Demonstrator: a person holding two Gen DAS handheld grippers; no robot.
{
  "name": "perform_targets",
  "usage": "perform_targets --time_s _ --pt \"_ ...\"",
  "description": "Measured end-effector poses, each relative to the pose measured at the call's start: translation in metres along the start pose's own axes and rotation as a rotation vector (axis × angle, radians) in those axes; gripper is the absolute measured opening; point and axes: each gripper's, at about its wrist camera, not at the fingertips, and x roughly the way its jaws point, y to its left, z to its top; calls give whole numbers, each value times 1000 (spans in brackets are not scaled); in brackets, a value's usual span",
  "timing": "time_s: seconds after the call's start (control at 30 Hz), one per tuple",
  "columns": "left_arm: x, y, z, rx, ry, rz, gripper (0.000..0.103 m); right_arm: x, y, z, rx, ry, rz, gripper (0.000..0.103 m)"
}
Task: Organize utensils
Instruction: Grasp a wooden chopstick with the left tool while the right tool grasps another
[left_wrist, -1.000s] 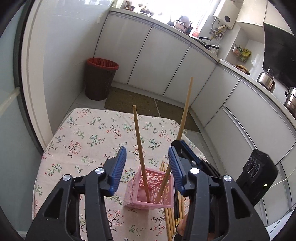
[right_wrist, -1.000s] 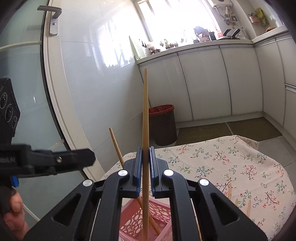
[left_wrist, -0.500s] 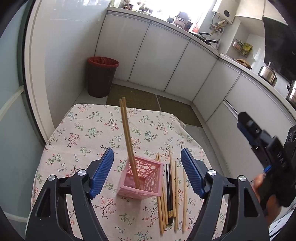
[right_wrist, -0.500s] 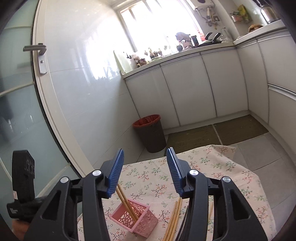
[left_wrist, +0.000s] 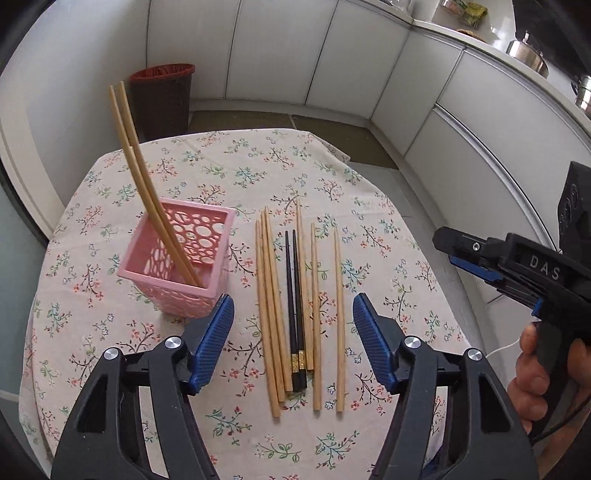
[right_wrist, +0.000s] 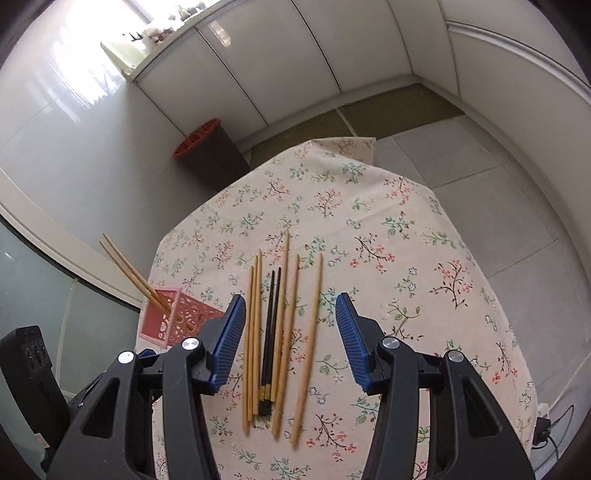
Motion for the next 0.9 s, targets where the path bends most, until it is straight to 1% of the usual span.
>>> perform_targets --time_s 0.07,0.13,0.17,0.2,0.23,0.3,0.37,0.4,0.47,0.63,0.73,0.77,0.83,0.9 --pt "11 -11 -2 23 19 -8 62 0 -12 1 34 4 15 51" --pt "25 -18 -1 28 47 -19 62 2 -18 3 43 7 8 51" --pt "34 -21 0 31 61 -28 59 3 -19 3 45 10 6 51" --pt "43 -24 2 34 78 -36 53 4 -20 3 45 12 10 51" --pt "51 -27 3 37 95 -40 50 5 -21 3 49 14 13 51" --pt "68 -29 5 35 128 -47 41 10 -27 4 72 22 10 51" --pt "83 -26 5 17 166 -65 36 15 -33 4 97 38 7 51" --pt "89 -25 6 14 179 -68 30 16 -35 4 102 43 9 51" --pt "97 -25 7 27 187 -55 25 17 -38 5 111 41 12 51" --pt "118 -29 8 39 221 -72 23 18 -39 7 123 44 33 51" --pt "133 -28 9 16 265 -77 23 23 -47 6 182 71 105 51" --pt "135 -27 10 10 267 -75 23 25 -51 5 207 80 121 51" --pt "136 -28 13 27 255 -51 23 26 -55 5 225 81 112 51" --pt "137 -27 15 28 250 -42 23 26 -54 6 220 74 103 51"
